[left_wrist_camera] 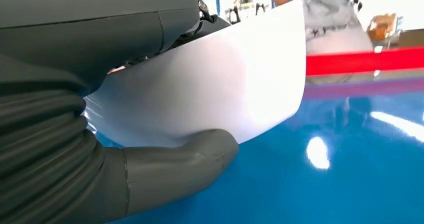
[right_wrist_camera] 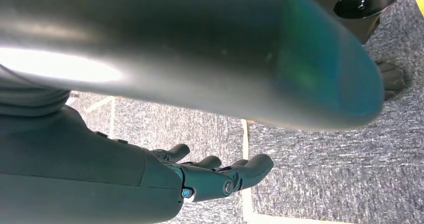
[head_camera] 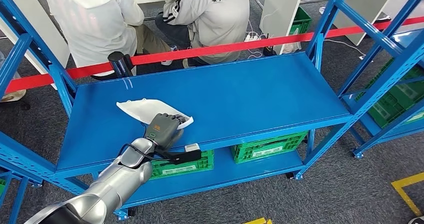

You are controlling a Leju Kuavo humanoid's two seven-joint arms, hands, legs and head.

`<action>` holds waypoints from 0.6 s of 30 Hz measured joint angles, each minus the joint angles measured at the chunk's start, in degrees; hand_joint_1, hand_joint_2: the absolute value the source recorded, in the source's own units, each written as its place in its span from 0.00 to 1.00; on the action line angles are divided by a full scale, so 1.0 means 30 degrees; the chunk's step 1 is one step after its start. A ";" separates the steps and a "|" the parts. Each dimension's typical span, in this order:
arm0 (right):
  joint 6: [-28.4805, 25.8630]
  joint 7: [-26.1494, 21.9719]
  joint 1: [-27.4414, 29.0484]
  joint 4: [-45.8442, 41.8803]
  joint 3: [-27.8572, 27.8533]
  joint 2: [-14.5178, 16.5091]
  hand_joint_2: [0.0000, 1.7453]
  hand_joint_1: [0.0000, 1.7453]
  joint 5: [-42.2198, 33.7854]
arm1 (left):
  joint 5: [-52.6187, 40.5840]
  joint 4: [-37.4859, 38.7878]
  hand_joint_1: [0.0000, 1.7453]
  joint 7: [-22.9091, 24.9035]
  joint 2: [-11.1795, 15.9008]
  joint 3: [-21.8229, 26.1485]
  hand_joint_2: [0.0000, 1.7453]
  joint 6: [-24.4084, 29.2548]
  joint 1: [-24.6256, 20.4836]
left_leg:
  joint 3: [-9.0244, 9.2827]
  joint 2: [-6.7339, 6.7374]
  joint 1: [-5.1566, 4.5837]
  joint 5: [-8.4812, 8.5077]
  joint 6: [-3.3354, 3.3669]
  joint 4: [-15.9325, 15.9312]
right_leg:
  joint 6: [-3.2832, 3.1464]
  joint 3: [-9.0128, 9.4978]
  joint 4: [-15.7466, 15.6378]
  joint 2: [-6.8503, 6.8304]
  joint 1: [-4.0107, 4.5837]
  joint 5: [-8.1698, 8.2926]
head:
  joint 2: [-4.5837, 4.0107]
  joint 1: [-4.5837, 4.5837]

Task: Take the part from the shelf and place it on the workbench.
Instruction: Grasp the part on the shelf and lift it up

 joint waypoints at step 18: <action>-0.0375 -0.0348 0.0035 0.0000 -0.0649 0.0007 0.00 0.00 -0.0361 | 0.0598 -0.6341 1.00 -0.2700 -0.0335 0.4019 1.00 0.3819 -0.0339 | -0.0040 0.0002 -0.0001 0.0001 -0.0001 0.0004 | 0.0000 -0.0031 0.0000 0.0002 0.0000 0.0001 | 0.0000 0.0000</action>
